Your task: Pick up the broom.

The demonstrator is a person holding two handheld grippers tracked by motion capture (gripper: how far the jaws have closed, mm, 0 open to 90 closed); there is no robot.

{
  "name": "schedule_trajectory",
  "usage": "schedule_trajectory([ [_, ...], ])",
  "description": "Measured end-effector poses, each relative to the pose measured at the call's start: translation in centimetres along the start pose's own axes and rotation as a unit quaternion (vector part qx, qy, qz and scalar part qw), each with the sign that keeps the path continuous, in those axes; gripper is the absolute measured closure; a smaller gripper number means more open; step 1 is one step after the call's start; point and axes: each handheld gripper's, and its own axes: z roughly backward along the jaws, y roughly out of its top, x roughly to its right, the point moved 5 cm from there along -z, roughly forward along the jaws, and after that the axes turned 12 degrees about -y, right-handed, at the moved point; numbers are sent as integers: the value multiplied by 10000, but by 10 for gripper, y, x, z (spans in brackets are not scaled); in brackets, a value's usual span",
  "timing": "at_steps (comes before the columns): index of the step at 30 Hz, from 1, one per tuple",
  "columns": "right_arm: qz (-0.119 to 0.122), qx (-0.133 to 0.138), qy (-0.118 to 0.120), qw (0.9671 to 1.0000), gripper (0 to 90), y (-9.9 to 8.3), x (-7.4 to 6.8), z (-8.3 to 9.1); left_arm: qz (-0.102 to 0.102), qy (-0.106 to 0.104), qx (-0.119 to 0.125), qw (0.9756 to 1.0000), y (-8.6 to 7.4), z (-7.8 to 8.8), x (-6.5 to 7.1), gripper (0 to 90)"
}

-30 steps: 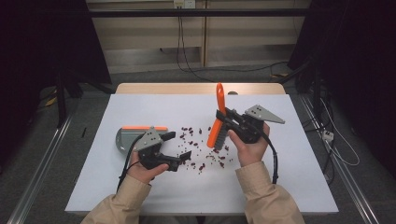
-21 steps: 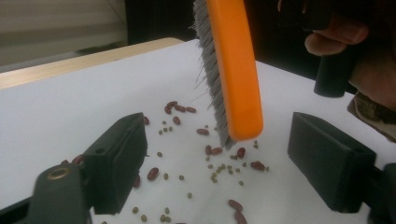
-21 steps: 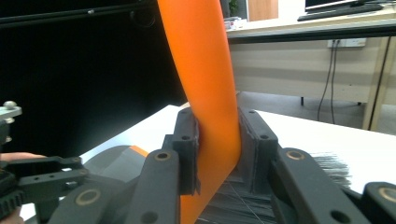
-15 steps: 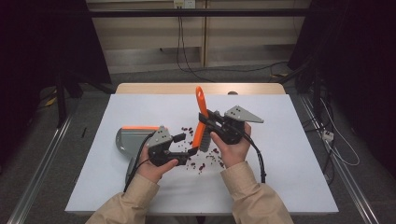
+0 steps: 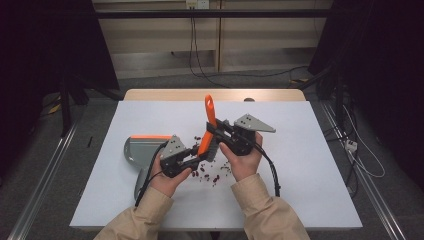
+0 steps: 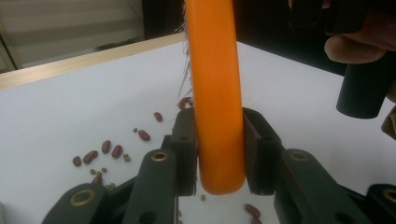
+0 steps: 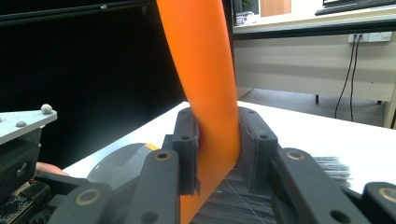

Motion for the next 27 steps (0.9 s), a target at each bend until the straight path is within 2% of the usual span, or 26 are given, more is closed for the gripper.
schedule_trajectory([
  [2, -9, 0, 10, 10000, 708, 0, -1, 0, 20, 123, -30, 9999, 0, 2, -1, 709],
  [7, -154, 42, 54, 9999, 702, 1, -2, -1, -244, 479, 0, 9986, 2, 4, 2, 711],
  [10, -262, 70, 98, 9996, 684, 3, -2, -1, -329, 622, 64, 9975, 4, 5, 3, 712],
  [12, -259, 91, -3, 9996, 526, 3, -1, -1, -298, 637, 54, 9975, 3, 6, 1, 712],
  [15, -251, 51, -78, 9996, 423, 3, 0, 0, -235, 689, 70, 9973, 2, 7, -2, 711],
  [21, -373, -79, -137, 9992, 296, 1, 0, 1, -152, 760, 61, 9970, 1, 7, -6, 711],
  [27, -381, -259, -162, 9988, 252, -5, -7, -3, -102, 848, 93, 9963, 1, 8, -9, 711],
])
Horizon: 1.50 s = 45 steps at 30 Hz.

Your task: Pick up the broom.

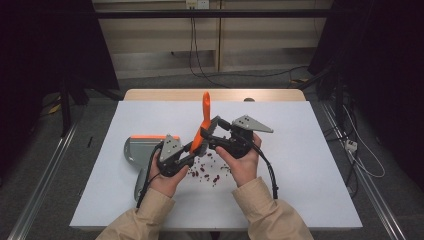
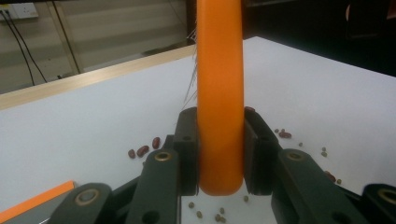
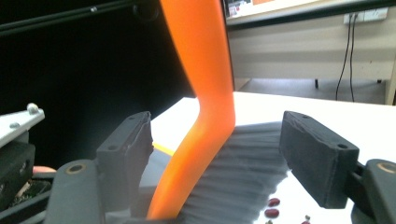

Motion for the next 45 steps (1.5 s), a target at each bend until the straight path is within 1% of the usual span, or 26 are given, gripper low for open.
schedule_trajectory([
  [4, 55, -170, -66, 9998, 249, -6, -6, -6, 27, 30, 40, 10000, 0, -1, 1, 711],
  [5, 40, -185, -41, 9998, 248, -7, -7, -7, 33, 28, 50, 10000, 0, -1, 1, 711],
  [9, -103, -356, -193, 9991, 228, -13, -9, -14, 39, 42, 85, 9999, 1, -1, 2, 711],
  [13, -223, -394, -206, 9988, 230, -16, -12, -20, 64, 59, 139, 9999, 2, 0, 2, 710],
  [14, -211, -407, -262, 9986, 236, -17, -11, -21, 34, 56, 157, 9999, 3, 0, 3, 709],
  [16, -305, -437, -282, 9982, 239, -17, -12, -23, -61, 59, 192, 9998, 4, 1, 5, 705],
  [18, -378, -469, -317, 9977, 254, -18, -11, -24, -62, 55, 246, 9997, 6, 1, 8, 701],
  [20, -460, -500, -355, 9971, 283, -18, -11, -25, -161, 61, 284, 9994, 8, 2, 11, 696],
  [21, -514, -513, -386, 9966, 321, -18, -10, -25, -186, 54, 312, 9993, 9, 2, 13, 692],
  [22, -514, -513, -386, 9966, 321, -18, -10, -25, -206, 62, 326, 9992, 10, 2, 15, 692],
  [25, -761, -561, -333, 9950, 378, -17, -8, -24, -269, 43, 340, 9991, 11, 0, 18, 687],
  [28, -914, -636, -301, 9933, 465, -16, -8, -21, -398, 82, 299, 9987, 11, -1, 20, 666],
  [29, -956, -671, -296, 9927, 496, -16, -8, -21, -413, 81, 301, 9987, 10, -2, 20, 657],
  [30, -1050, -692, -308, 9916, 530, -16, -8, -20, -426, 88, 289, 9986, 10, -3, 20, 645],
  [32, -1177, -712, -294, 9901, 588, -15, -7, -18, -374, 22, 268, 9989, 10, -5, 21, 616],
  [33, -1254, -708, -258, 9892, 641, -15, -6, -18, -337, -111, 258, 9990, 10, -6, 22, 608],
  [34, -1258, -707, -248, 9892, 702, -14, -5, -18, -374, -195, 270, 9987, 10, -6, 24, 701],
  [35, -984, -549, -344, 9930, 712, -13, -4, -18, -388, -187, 221, 9988, 11, -5, 24, 669],
  [36, -860, -541, -414, 9940, 712, -11, -1, -18, -331, -205, 192, 9991, 12, -4, 23, 611],
  [37, -889, -582, -384, 9936, 712, -10, 2, -18, -233, -233, 177, 9993, 12, -3, 21, 557],
  [38, -945, -594, -388, 9930, 712, -9, 6, -17, -162, -216, 153, 9995, 12, -2, 17, 524],
  [39, -854, -553, -441, 9938, 712, -8, 10, -16, -106, -223, 134, 9996, 11, -1, 14, 506],
  [40, -729, -532, -493, 9947, 712, -7, 13, -14, -5, -271, 136, 9995, 11, -1, 13, 482],
  [41, -650, -513, -512, 9953, 712, -6, 17, -13, 24, -262, 127, 9996, 11, 0, 11, 445],
  [43, -465, -527, -550, 9960, 711, -3, 24, -9, 75, -303, 109, 9995, 11, 1, 9, 365],
  [45, -357, -552, -557, 9963, 712, -1, 31, -6, 41, -334, 81, 9994, 13, 3, 7, 335],
])
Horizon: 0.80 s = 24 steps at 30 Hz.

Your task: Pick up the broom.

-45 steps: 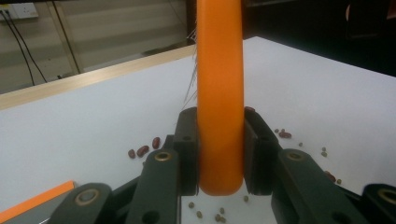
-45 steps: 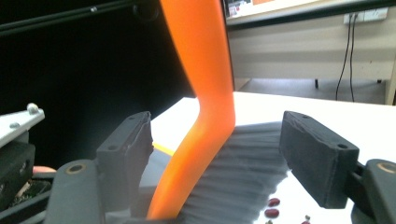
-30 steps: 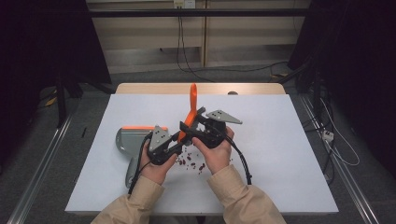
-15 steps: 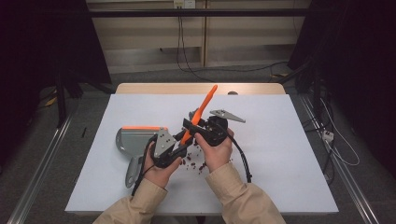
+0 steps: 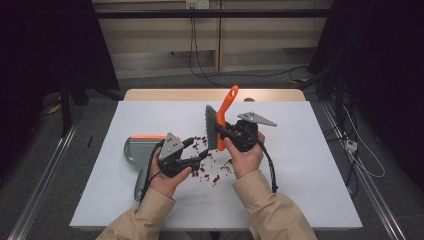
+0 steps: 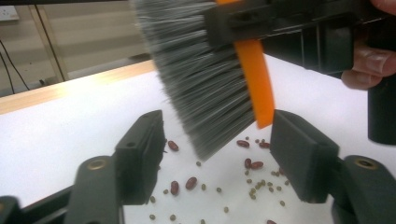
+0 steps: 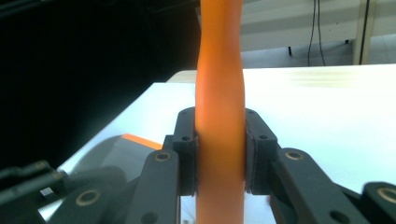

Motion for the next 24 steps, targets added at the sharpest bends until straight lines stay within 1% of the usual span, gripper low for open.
schedule_trajectory([
  [3, 104, -69, -13, 9999, 711, 2, 11, 3, 15, -4, 16, 10000, 3, 3, -2, 263],
  [4, 187, -95, -24, 9998, 711, 2, 16, 5, 10, 2, 24, 10000, 3, 4, -3, 251],
  [5, 215, -103, -29, 9997, 711, 3, 18, 6, 1, -12, 33, 10000, 4, 4, -3, 247],
  [7, 314, -139, -101, 9994, 711, 4, 25, 9, 13, -75, 34, 10000, 4, 5, -4, 231],
  [9, 320, -118, -101, 9994, 711, 5, 33, 13, 47, -122, 40, 9999, 5, 7, -5, 206],
  [10, 348, -130, -126, 9992, 711, 5, 36, 15, 48, -169, 32, 9998, 5, 8, -6, 194],
  [12, 448, -154, -196, 9987, 711, 6, 43, 18, 34, -185, 21, 9998, 6, 10, -7, 182],
  [14, 441, -205, -225, 9986, 710, 6, 49, 20, 33, -209, 57, 9998, 8, 13, -9, 170],
  [17, 529, -309, -248, 9978, 711, 4, 57, 23, 72, -274, 85, 9996, 10, 18, -11, 145],
  [21, 561, -372, -235, 9975, 710, 4, 65, 27, 169, -321, 70, 9993, 10, 26, -17, 108],
  [24, 603, -461, -269, 9968, 710, 2, 71, 30, 151, -325, 89, 9993, 10, 33, -21, 91],
])
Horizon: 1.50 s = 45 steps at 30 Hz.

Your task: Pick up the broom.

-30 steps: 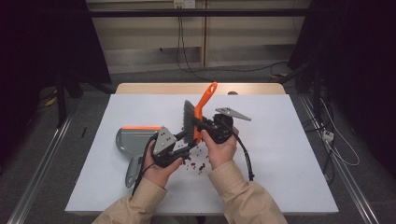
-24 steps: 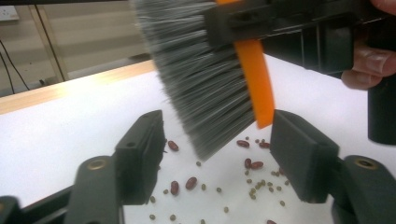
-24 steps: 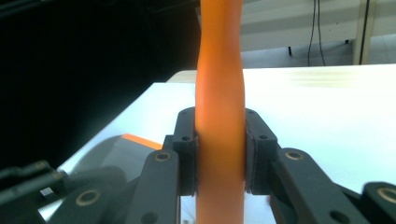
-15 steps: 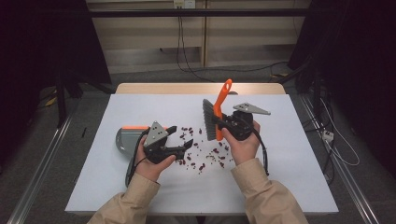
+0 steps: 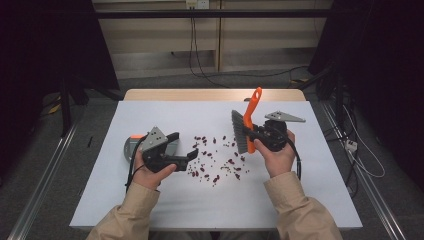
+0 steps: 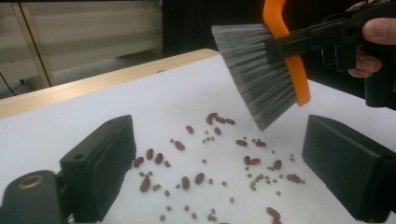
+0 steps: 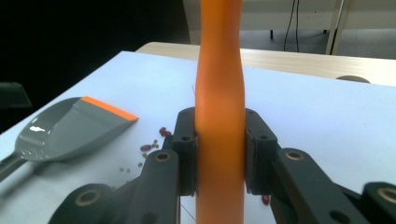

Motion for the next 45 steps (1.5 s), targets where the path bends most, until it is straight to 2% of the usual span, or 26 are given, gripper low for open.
schedule_trajectory([
  [8, 48, -150, -155, 9998, 710, -5, 17, 3, 6, -20, -47, 10000, -6, 20, -10, 70],
  [16, 117, -375, -349, 9986, 710, -11, 36, 6, 54, 70, -46, 10000, -14, 35, -19, 61],
  [26, 193, -856, -684, 9938, 710, -21, 57, 0, 204, 219, -31, 9995, -21, 50, -30, 61],
  [37, 252, -816, -882, 9924, 704, -24, 57, -34, 192, 254, -104, 9994, -25, 52, -35, 61],
  [45, 440, -915, -894, 9908, 695, -28, 52, -50, 260, 288, -121, 9992, -29, 53, -37, 61],
])
